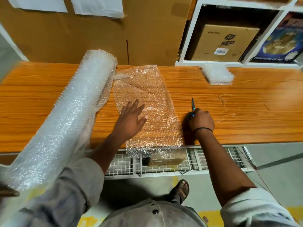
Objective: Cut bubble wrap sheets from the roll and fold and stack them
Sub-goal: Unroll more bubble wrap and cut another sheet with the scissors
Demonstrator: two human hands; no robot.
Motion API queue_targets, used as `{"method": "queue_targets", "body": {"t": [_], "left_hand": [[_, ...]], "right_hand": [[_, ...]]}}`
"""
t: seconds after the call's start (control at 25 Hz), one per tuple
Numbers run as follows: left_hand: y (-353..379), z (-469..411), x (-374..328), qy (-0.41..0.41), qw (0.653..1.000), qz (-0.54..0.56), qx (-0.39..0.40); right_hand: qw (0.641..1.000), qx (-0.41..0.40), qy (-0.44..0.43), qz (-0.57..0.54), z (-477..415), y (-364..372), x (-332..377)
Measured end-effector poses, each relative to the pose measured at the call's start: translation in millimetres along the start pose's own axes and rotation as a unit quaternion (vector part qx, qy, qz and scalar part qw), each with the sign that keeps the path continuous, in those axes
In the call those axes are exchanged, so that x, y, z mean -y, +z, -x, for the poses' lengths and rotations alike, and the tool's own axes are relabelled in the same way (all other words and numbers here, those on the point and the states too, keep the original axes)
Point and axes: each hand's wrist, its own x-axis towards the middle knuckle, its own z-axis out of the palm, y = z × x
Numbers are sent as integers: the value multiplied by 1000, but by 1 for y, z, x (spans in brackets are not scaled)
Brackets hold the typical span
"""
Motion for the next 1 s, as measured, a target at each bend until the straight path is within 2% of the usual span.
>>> {"method": "queue_targets", "body": {"t": [0.12, 0.24, 0.32, 0.4, 0.44, 0.48, 0.52, 0.76, 0.88, 1.0], "left_hand": [[-1, 44, -13, 75, 997, -1, 21], [2, 75, -7, 133, 989, -11, 56], [9, 90, 1, 144, 987, -29, 67], [21, 102, 7, 167, 982, -62, 56], [28, 107, 9, 180, 979, -80, 45], [34, 111, 9, 189, 976, -99, 33], [39, 114, 8, 194, 974, -115, 18], [46, 112, -1, 223, 965, -103, -94], [49, 112, -3, 257, 957, -86, -105], [55, 112, -4, 255, 959, -73, -103]], "right_hand": [[994, 5, -16, -110, 19, -11, 8], [957, 31, -28, -288, 60, -20, 16], [903, 84, -15, -420, 102, -21, 21], [818, 150, 21, -554, 144, -21, 25], [770, 189, 39, -609, 164, -20, 25], [735, 219, 50, -639, 181, -17, 25], [723, 237, 56, -646, 194, -11, 23], [720, 261, 77, -639, 235, 0, 2], [734, 290, 59, -611, 246, -9, -14], [750, 307, 46, -584, 252, -15, -28]]}}
